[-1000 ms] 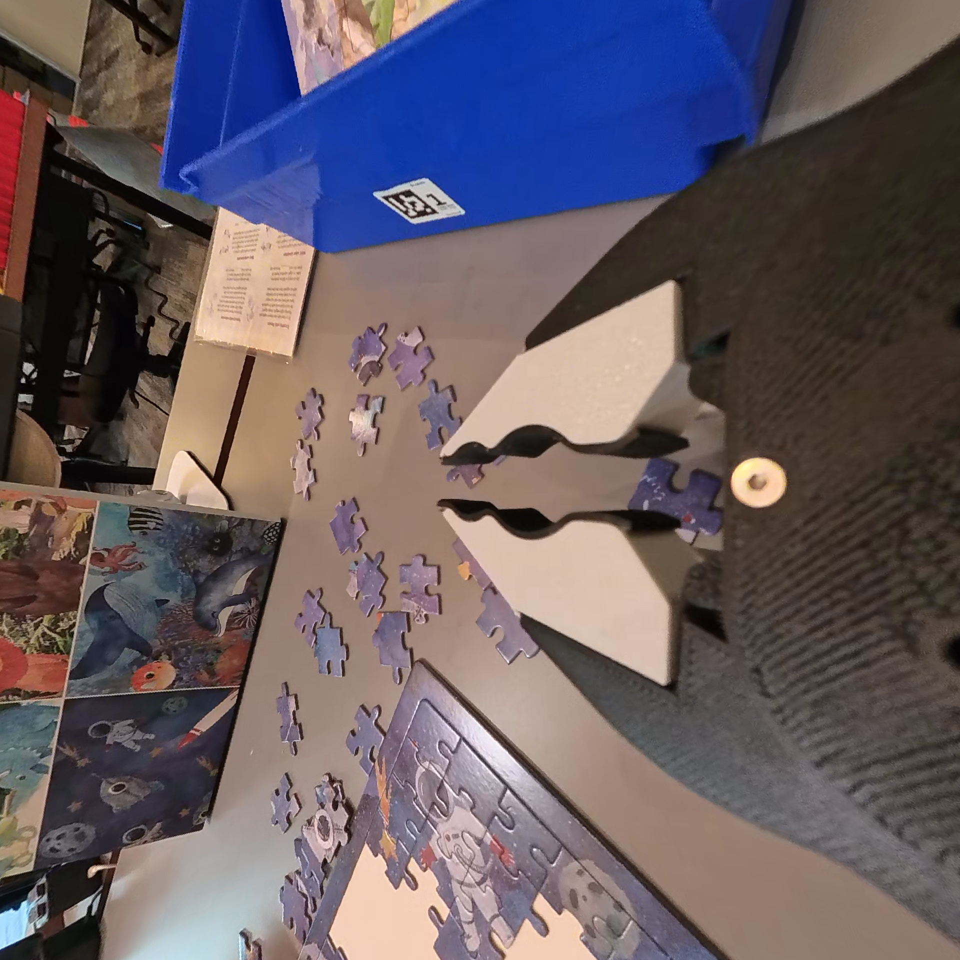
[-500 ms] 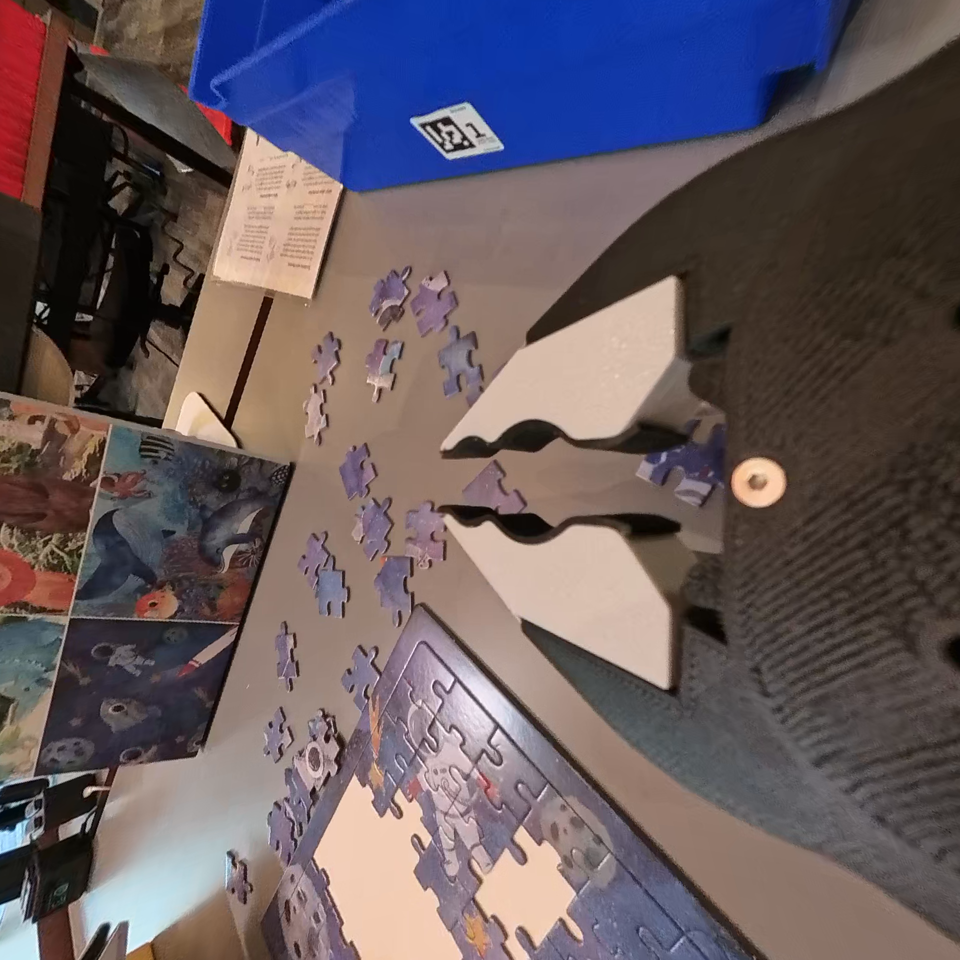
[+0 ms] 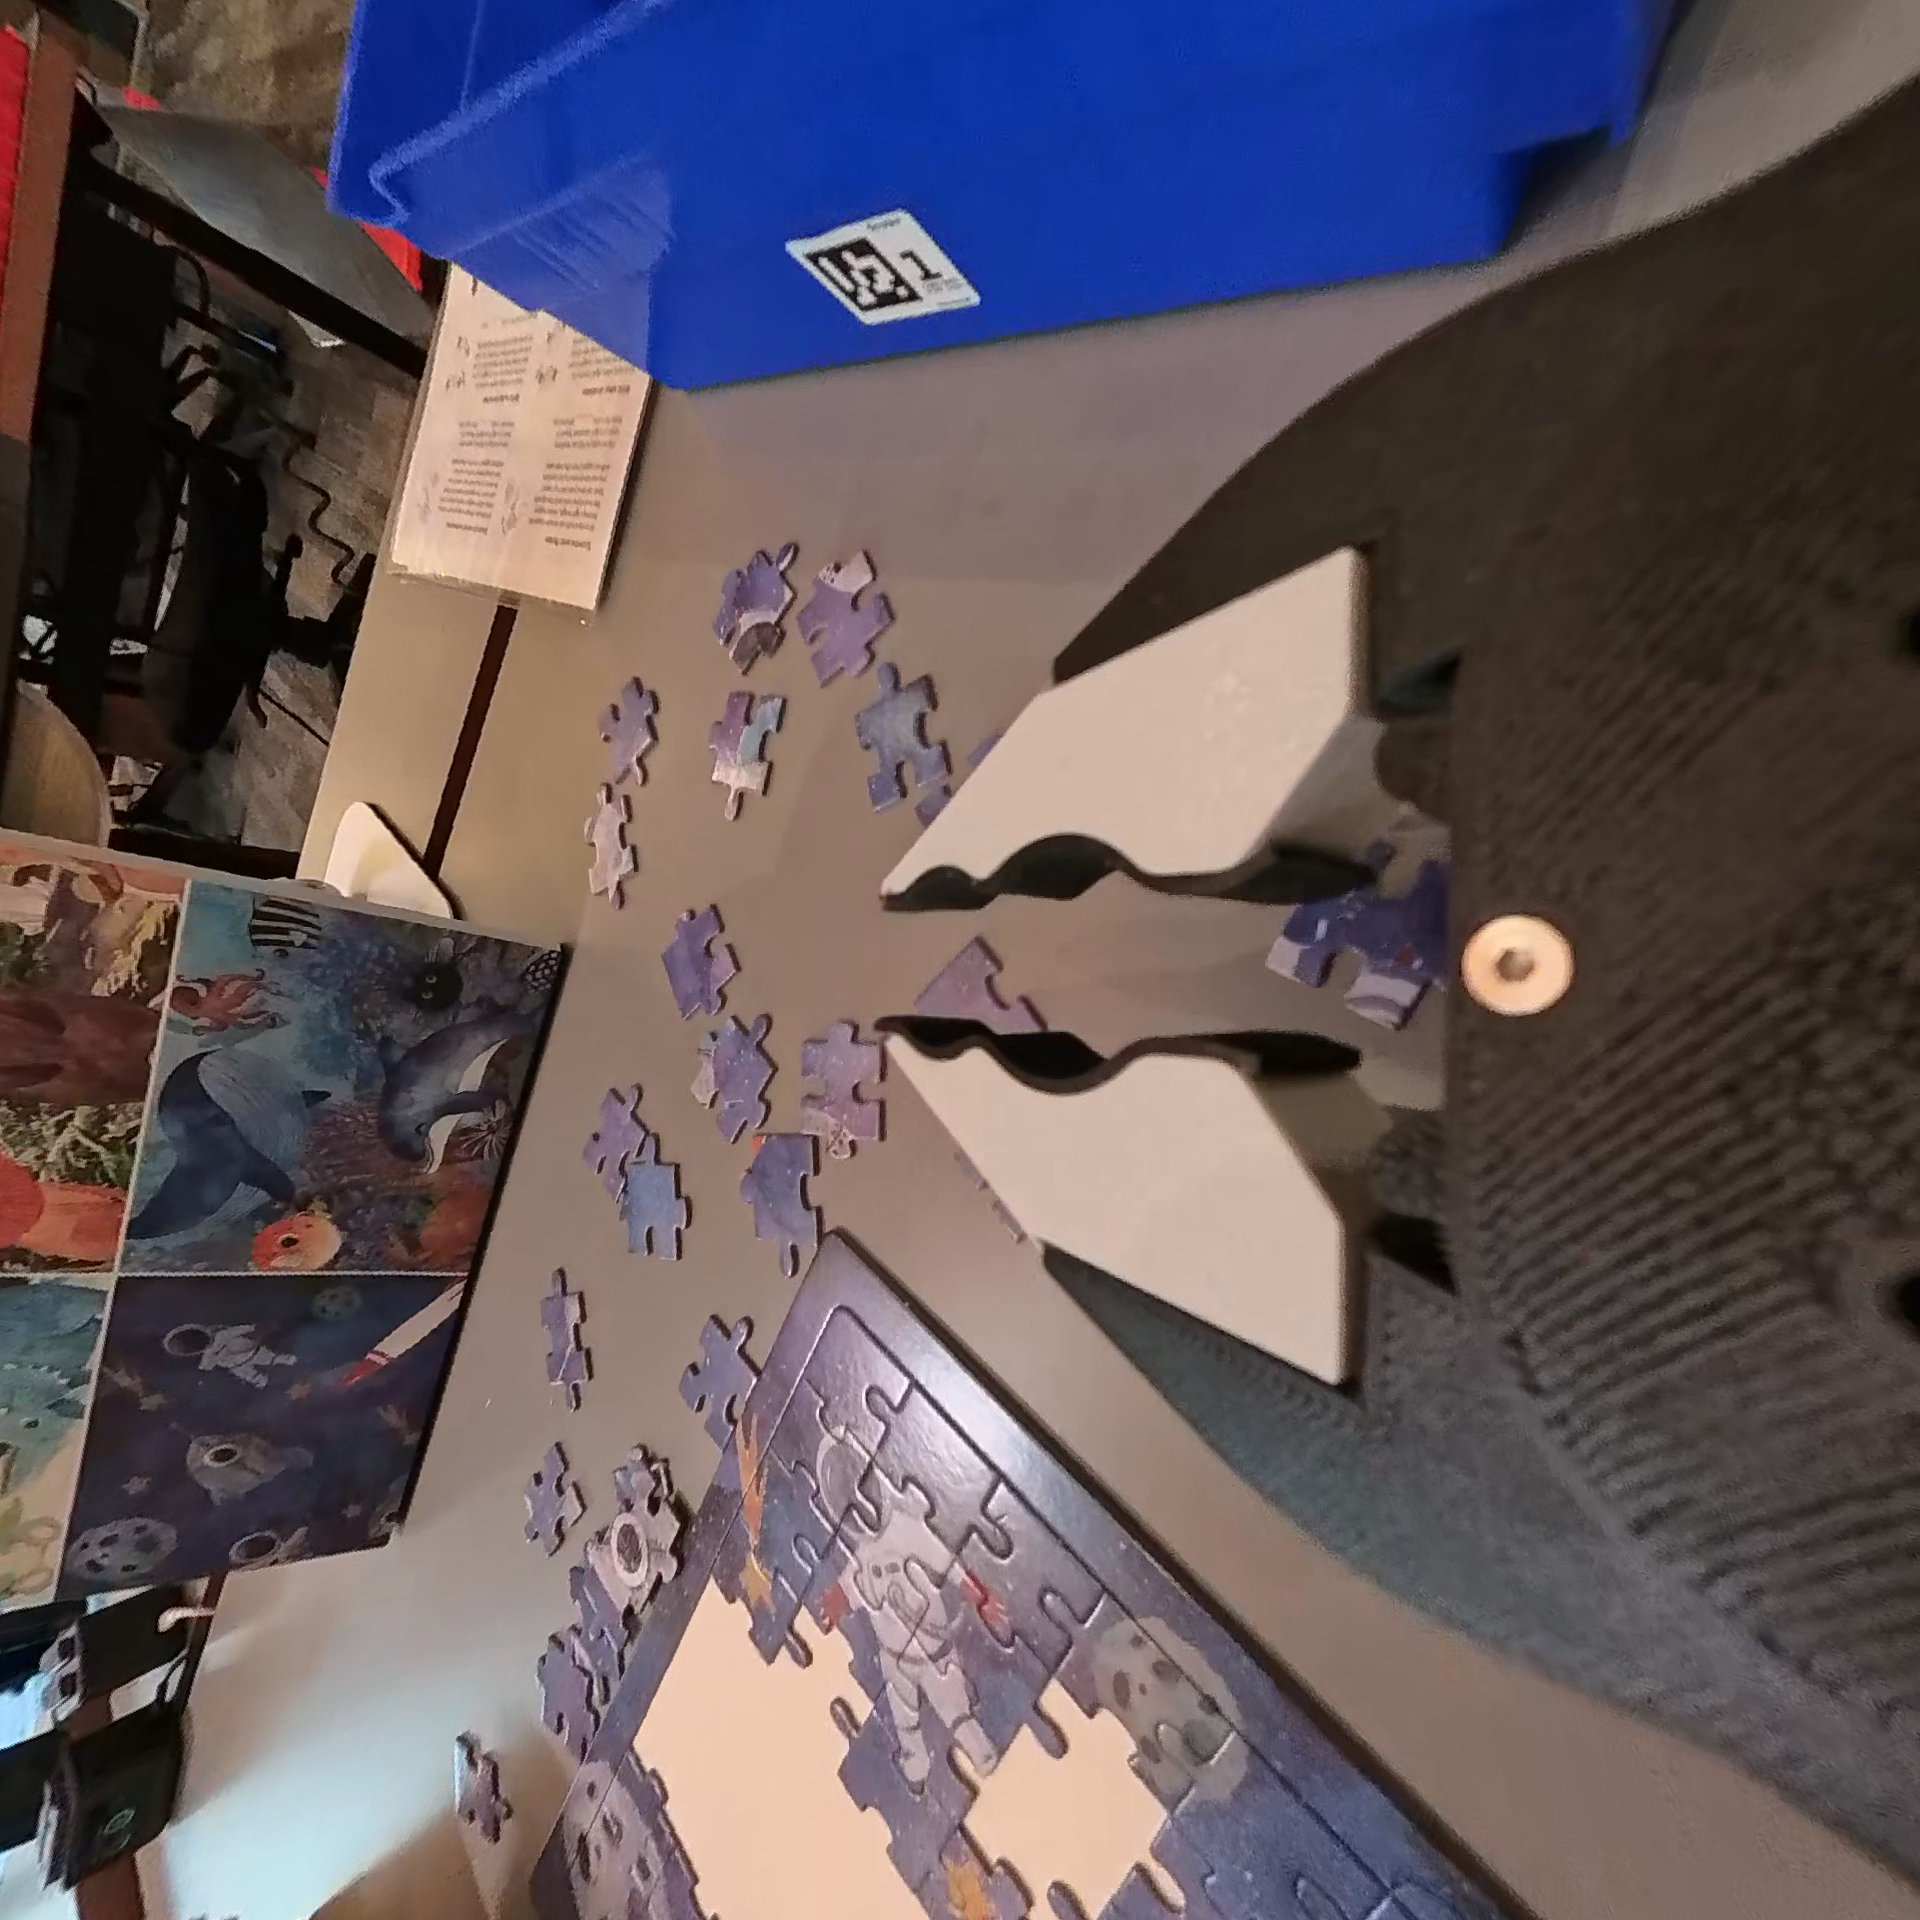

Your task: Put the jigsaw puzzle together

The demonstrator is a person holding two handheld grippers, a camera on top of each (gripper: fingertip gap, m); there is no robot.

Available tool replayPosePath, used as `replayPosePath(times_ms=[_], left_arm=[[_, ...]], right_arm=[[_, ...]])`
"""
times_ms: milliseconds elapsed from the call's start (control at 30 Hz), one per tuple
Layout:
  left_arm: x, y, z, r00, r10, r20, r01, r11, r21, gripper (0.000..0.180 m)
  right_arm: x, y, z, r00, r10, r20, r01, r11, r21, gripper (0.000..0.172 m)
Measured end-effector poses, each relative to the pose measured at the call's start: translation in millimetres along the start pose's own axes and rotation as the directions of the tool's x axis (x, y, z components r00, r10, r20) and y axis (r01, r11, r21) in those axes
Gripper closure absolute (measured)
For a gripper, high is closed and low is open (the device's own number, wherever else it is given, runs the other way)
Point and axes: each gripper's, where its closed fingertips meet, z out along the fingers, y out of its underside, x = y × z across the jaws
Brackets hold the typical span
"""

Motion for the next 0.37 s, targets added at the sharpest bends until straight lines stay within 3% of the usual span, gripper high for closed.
replayPosePath(times_ms=[200,367], left_arm=[[-21.0,10.9,-7.4,0.997,0.05,0.06,-0.046,0.996,-0.07,0.167],[-21.6,3.6,-15.4,0.997,0.054,0.063,-0.051,0.997,-0.05,0.173]], right_arm=[[4.2,-1.8,-2.8,0.999,-0.004,-0.032,0.004,1.0,0.018,0.145],[10.7,-9.1,-7.4,0.998,0.06,-0.029,-0.057,0.996,0.074,0.136]])
